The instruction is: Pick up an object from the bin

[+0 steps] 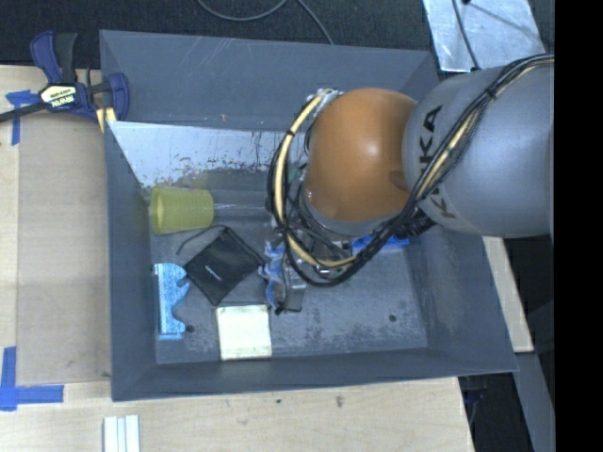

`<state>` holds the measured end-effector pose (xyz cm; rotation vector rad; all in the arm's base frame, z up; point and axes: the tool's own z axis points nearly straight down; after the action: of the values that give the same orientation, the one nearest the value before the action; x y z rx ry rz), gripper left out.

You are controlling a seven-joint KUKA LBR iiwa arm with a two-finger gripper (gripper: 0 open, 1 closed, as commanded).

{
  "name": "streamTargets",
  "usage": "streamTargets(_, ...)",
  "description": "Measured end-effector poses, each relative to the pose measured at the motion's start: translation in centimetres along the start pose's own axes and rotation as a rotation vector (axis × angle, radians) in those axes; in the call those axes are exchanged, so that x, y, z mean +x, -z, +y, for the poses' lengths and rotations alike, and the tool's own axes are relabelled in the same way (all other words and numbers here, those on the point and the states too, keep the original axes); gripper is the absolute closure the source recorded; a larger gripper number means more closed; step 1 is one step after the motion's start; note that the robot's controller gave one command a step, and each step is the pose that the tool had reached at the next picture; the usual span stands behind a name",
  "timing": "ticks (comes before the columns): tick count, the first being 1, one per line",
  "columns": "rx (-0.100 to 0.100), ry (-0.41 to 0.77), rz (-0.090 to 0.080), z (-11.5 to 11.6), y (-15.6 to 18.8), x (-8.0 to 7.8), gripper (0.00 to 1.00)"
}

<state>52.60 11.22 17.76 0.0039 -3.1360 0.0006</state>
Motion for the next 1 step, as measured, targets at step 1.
streamTargets(1, -0.001, -0.003, -0.008, -0.04, 0.45, -0.19, 0.0)
